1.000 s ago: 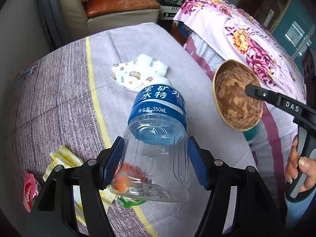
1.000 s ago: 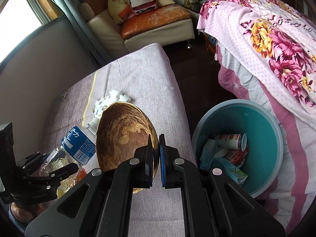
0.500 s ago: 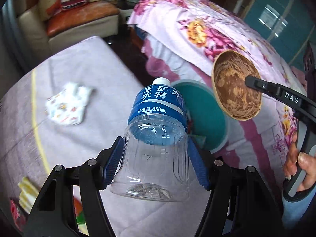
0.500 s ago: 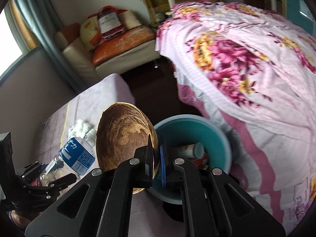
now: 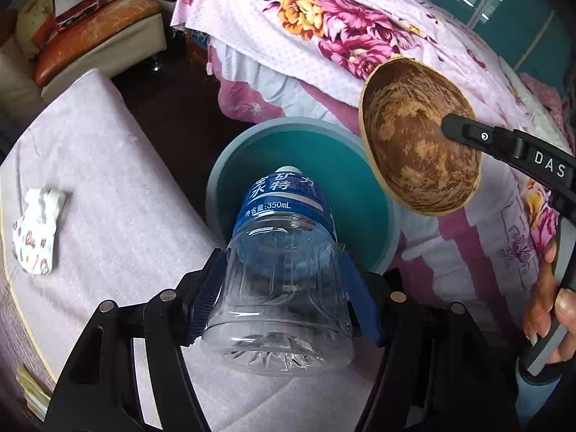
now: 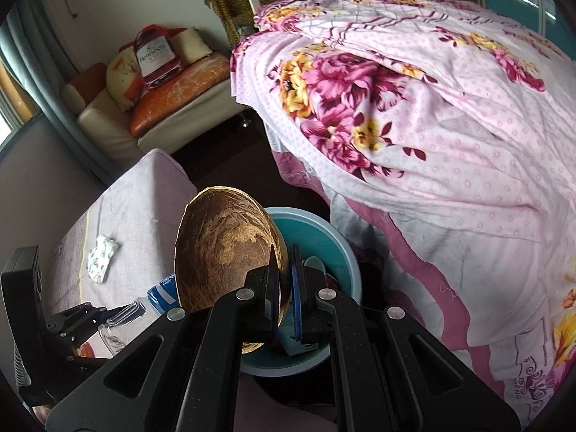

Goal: Collect trash
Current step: 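Open the left tool over the bin to drop the water bottle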

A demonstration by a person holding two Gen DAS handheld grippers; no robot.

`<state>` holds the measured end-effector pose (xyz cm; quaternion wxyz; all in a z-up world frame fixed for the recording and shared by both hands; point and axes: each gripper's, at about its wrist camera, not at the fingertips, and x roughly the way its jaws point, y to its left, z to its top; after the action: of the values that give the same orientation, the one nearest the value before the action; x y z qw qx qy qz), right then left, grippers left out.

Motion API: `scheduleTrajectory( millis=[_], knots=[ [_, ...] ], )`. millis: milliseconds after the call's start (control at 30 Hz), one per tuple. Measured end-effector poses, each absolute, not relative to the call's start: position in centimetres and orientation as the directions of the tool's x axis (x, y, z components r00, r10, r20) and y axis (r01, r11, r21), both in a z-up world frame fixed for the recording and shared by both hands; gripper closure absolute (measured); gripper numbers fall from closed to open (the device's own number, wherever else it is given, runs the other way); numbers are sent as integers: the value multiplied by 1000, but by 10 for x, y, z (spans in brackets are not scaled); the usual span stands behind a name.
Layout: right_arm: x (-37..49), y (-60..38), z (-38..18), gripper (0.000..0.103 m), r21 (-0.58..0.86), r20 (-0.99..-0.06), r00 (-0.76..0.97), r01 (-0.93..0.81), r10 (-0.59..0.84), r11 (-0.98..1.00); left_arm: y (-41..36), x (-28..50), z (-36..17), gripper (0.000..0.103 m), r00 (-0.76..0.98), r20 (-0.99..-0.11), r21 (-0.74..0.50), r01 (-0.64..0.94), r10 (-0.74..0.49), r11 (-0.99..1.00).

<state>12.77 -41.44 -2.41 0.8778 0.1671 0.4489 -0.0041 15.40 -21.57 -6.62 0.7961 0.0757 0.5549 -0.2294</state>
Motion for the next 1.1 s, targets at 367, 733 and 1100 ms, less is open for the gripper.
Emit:
scheduleTrajectory(
  millis=[367, 733, 1100],
  knots=[
    [134, -423, -40, 97, 285, -809, 573, 191, 129, 939, -229, 159, -69, 19, 278, -922, -112, 478, -271, 871],
    [138, -410, -43, 97, 274, -820, 557, 174, 135, 946, -193, 155, -66, 18, 272, -920, -160, 395, -282, 905],
    [147, -385, -48, 96, 244, -845, 517, 143, 138, 959, -156, 149, -64, 18, 286, -913, -194, 325, -291, 926]
  ],
)
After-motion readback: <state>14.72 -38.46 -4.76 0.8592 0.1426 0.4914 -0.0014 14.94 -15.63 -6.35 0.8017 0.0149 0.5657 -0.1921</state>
